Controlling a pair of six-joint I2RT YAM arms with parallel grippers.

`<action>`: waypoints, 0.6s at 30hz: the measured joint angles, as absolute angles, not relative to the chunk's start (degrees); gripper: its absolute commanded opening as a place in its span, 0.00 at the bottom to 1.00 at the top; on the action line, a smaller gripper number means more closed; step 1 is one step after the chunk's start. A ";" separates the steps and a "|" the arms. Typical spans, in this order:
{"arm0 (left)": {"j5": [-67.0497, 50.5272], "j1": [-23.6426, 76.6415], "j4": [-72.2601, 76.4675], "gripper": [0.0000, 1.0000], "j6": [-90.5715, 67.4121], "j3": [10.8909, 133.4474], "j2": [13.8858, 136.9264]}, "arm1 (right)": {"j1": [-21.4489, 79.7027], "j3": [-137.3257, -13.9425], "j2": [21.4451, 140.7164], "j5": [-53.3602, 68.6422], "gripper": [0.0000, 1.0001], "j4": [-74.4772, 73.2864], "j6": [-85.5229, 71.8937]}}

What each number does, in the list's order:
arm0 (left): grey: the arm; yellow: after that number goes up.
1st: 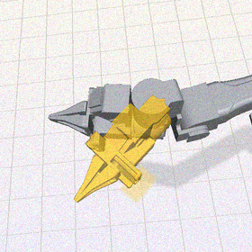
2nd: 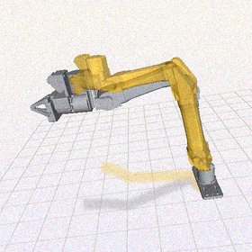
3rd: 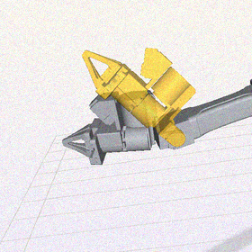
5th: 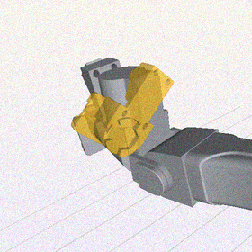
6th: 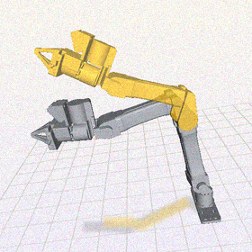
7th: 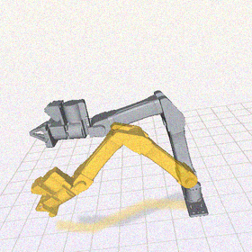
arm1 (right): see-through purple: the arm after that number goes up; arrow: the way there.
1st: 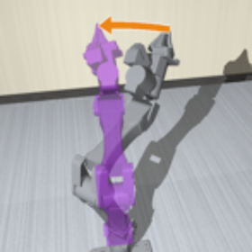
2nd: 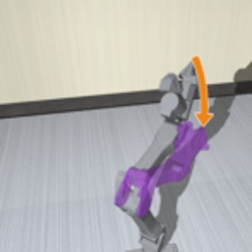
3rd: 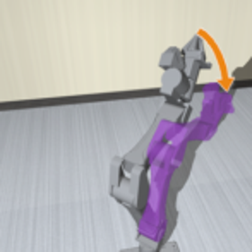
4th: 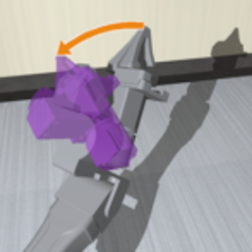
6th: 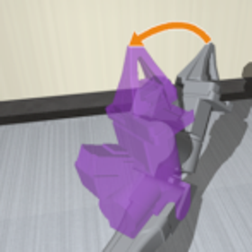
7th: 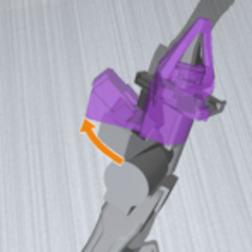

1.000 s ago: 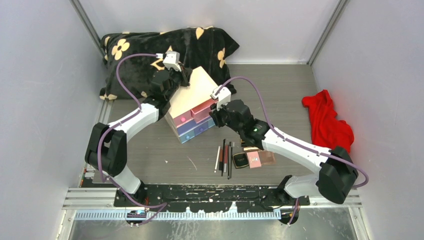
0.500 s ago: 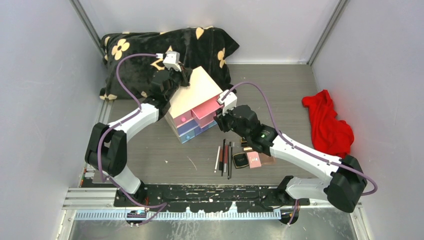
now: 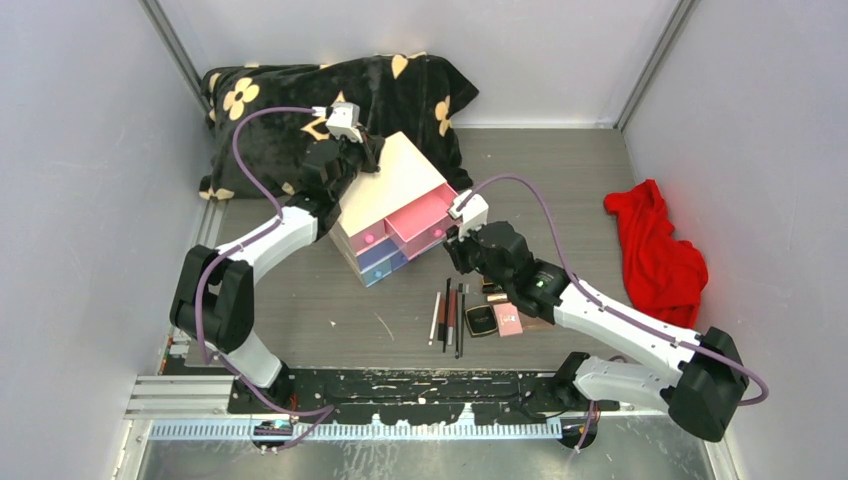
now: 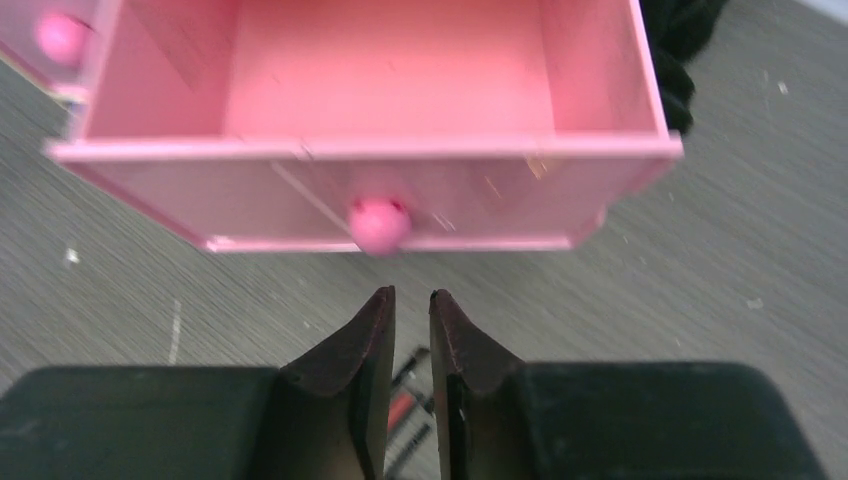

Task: Organize the makeup
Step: Open the drawer in the storage box.

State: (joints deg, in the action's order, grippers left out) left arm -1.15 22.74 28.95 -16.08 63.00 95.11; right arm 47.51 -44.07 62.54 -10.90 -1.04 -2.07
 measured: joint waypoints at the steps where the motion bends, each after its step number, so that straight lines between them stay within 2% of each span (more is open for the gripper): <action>1: -1.15 22.74 28.93 0.00 -16.05 63.05 95.13 | 47.42 -43.51 61.98 -11.49 0.03 -2.04 -2.07; 6: -1.13 22.74 28.91 0.00 -16.03 63.07 95.13 | 47.00 -41.39 61.08 -13.67 0.04 -6.55 -2.13; 11: -1.15 22.74 28.91 0.00 -15.97 63.07 95.13 | 47.00 -40.66 59.96 -14.33 0.23 -8.36 -2.35; 12: -1.15 22.74 28.91 0.03 -15.94 63.05 95.13 | 47.00 -40.66 59.55 -14.55 0.26 -8.56 -2.26; 14: -1.15 22.74 28.93 0.15 -15.86 63.05 95.11 | 47.00 -40.66 58.87 -15.03 0.31 -8.73 -2.26; 18: -1.10 22.33 29.45 0.21 -15.86 62.74 94.96 | 47.00 -40.69 57.30 -15.97 0.37 -9.02 -2.26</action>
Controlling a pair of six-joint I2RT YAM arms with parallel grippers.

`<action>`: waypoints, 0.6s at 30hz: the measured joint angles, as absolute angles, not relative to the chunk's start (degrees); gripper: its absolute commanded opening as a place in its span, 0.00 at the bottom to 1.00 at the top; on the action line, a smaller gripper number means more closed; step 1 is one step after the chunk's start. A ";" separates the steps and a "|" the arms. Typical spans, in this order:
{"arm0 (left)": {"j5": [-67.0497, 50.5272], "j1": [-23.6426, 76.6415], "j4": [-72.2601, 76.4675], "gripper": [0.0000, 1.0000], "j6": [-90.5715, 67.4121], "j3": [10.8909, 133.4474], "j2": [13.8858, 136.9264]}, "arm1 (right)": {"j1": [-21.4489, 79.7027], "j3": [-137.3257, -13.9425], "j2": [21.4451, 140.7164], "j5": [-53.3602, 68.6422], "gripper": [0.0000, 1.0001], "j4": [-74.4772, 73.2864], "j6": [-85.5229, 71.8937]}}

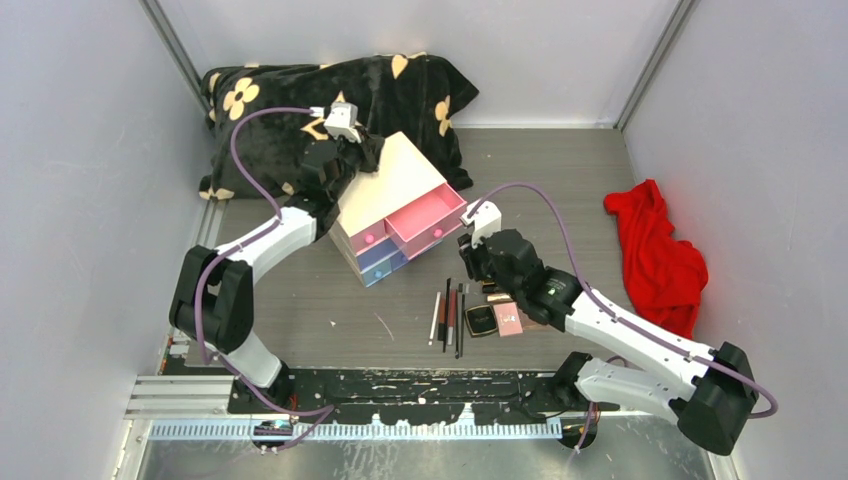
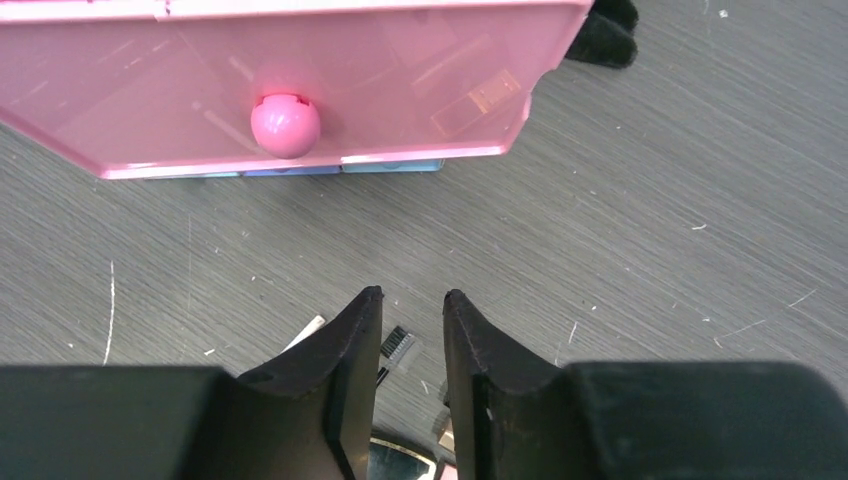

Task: Organize the makeup
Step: Open the drawer in the storage box.

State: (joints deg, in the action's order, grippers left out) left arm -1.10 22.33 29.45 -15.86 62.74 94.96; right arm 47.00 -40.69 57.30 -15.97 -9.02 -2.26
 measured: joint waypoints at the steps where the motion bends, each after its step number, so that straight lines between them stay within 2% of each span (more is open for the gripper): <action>1: -1.15 22.33 29.56 0.25 -15.84 62.61 94.85 | 47.00 -40.71 56.93 -16.16 0.37 -9.06 -2.17; 6: -1.69 22.39 29.52 0.39 -14.94 61.58 93.60 | 47.00 -41.25 56.49 -17.12 0.38 -9.10 -1.78; 18: 1.52 23.00 25.41 0.41 -11.11 59.31 87.83 | 47.00 -44.53 60.62 -16.36 0.37 -7.73 -1.58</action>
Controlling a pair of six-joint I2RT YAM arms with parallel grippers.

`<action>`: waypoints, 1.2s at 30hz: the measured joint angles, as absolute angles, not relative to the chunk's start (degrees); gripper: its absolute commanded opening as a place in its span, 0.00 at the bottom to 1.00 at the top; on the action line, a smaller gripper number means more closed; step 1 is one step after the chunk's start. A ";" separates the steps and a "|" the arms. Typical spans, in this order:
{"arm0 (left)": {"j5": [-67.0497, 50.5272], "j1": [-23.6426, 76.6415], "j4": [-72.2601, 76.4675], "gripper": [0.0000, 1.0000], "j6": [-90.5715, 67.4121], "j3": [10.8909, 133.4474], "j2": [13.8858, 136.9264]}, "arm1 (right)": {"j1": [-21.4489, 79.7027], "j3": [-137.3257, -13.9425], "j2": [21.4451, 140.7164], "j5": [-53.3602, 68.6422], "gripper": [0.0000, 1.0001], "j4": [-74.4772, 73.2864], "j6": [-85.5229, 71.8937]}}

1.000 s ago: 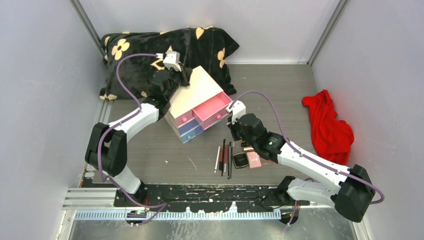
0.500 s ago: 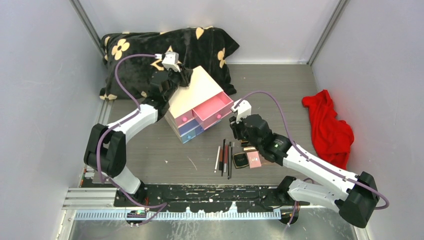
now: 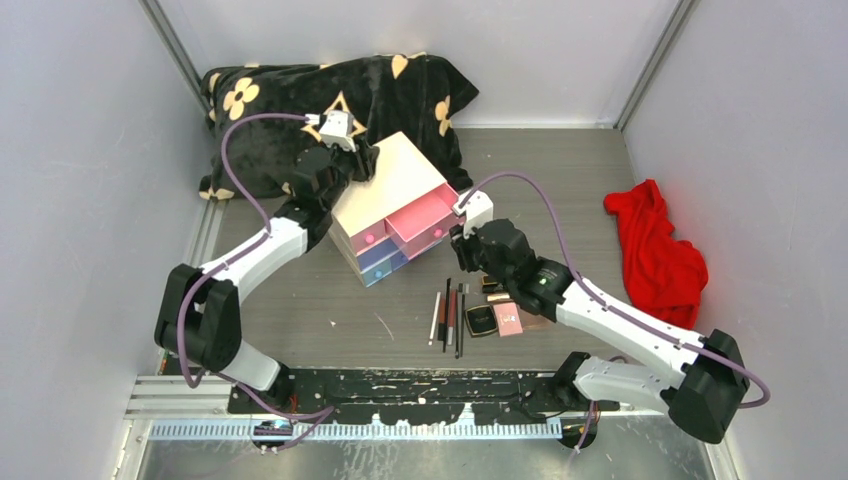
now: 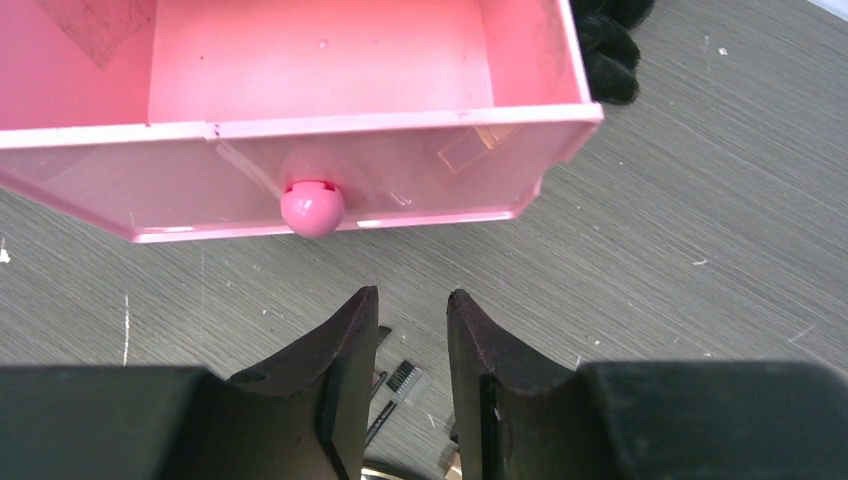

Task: Organize the makeup
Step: Open the drawer in the storage box.

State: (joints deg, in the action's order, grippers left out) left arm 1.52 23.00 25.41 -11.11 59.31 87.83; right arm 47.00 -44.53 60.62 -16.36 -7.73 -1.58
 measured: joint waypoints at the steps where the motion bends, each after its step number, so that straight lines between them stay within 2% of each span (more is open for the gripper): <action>1: 1.78 22.94 25.08 0.41 -11.00 58.98 87.37 | 47.00 -44.84 61.25 -16.05 0.37 -7.62 -1.56; 4: 2.02 22.81 24.60 0.37 -10.52 58.57 86.98 | 47.00 -45.84 62.92 -14.81 0.37 -7.29 -1.52; 18: 2.39 22.59 24.40 0.37 -9.63 60.20 89.93 | 47.00 -50.15 65.54 -8.82 0.36 -8.23 -0.51; 31: 2.35 22.57 24.38 0.37 -8.75 60.73 90.54 | 47.00 -50.15 64.47 -8.08 0.38 -10.98 -0.47; 33: 2.35 22.57 24.38 0.37 -8.73 60.73 90.54 | 47.00 -50.06 62.52 -9.63 0.45 -12.71 -1.50; 35: 2.35 22.57 24.38 0.37 -8.73 60.73 90.54 | 47.03 -49.34 59.46 -12.75 0.62 -13.96 -3.57; 36: 2.35 22.57 24.38 0.37 -8.75 60.73 90.54 | 47.03 -48.64 57.65 -14.63 0.67 -14.52 -5.04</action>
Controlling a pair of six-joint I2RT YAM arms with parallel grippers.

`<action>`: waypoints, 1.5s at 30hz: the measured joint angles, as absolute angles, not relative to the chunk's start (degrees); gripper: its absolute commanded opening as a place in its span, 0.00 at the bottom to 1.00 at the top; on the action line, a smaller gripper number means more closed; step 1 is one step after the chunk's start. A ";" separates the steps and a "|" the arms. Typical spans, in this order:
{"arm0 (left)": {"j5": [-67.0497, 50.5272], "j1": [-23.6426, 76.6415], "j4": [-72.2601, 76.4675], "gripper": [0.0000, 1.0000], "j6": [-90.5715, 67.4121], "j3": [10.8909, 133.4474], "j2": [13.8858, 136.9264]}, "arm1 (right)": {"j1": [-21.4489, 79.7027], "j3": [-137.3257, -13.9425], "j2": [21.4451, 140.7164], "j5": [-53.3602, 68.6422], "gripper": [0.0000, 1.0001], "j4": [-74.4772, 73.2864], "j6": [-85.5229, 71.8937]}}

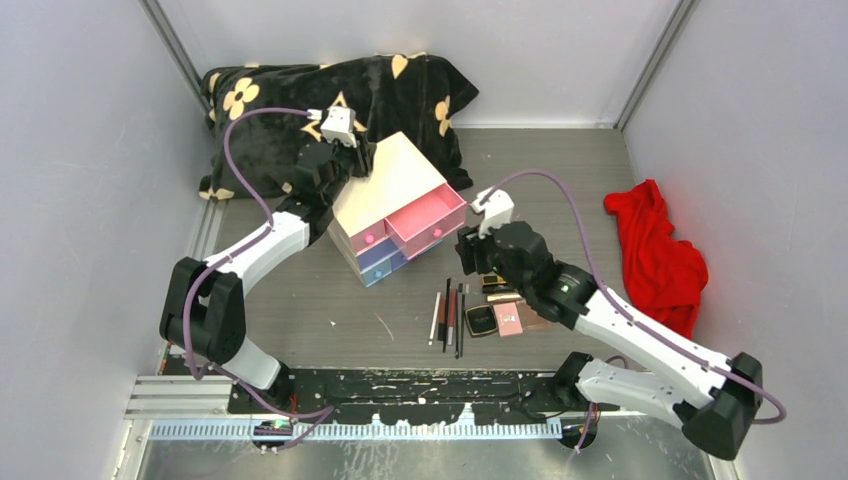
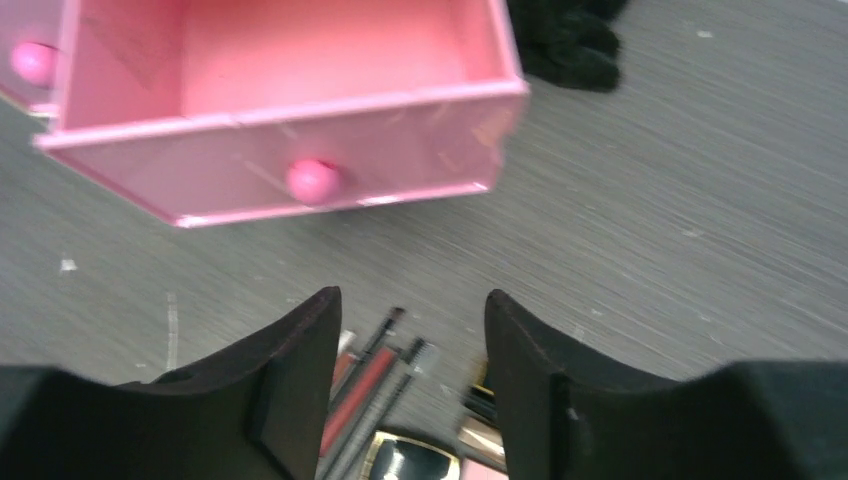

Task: Organize the makeup
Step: Open the drawer in the storage box, then pick up the makeup from the center of the board.

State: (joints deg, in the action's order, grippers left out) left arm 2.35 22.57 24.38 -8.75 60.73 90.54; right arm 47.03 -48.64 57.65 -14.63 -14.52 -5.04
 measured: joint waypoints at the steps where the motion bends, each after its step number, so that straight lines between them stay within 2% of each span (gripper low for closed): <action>1: 2.33 22.57 24.40 0.37 -8.75 60.73 90.56 | 47.03 -47.68 55.66 -16.64 0.69 -15.20 -6.55; 5: 2.28 22.57 24.43 0.37 -8.75 60.73 90.61 | 46.61 -45.45 51.59 -23.35 0.69 -20.95 -13.10; 10: 2.07 22.50 24.43 0.37 -8.78 60.84 90.74 | 46.22 -45.43 55.59 -28.08 0.66 -30.35 -25.21; 16: 1.85 22.48 24.40 0.37 -8.75 60.95 90.80 | 46.22 -45.43 58.96 -25.96 0.68 -39.16 -33.01; 22: 1.85 22.48 24.43 0.37 -8.75 60.95 90.83 | 46.52 -45.41 54.08 -20.25 0.66 -45.25 -37.47; 28: 1.83 22.46 24.53 0.37 -8.75 60.95 90.91 | 48.12 -42.28 49.50 -16.29 0.66 -45.76 -40.82; 34: 1.85 22.48 24.53 0.37 -8.73 60.95 90.91 | 51.99 -37.63 53.06 -14.87 0.67 -44.71 -43.33; 45: 1.85 22.48 24.53 0.37 -8.73 60.95 90.91 | 55.40 -37.28 56.77 -15.88 0.67 -41.89 -44.88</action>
State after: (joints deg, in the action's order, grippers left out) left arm 1.85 22.48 24.53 -8.73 60.95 90.91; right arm 55.40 -37.28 56.77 -15.88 -41.89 -44.88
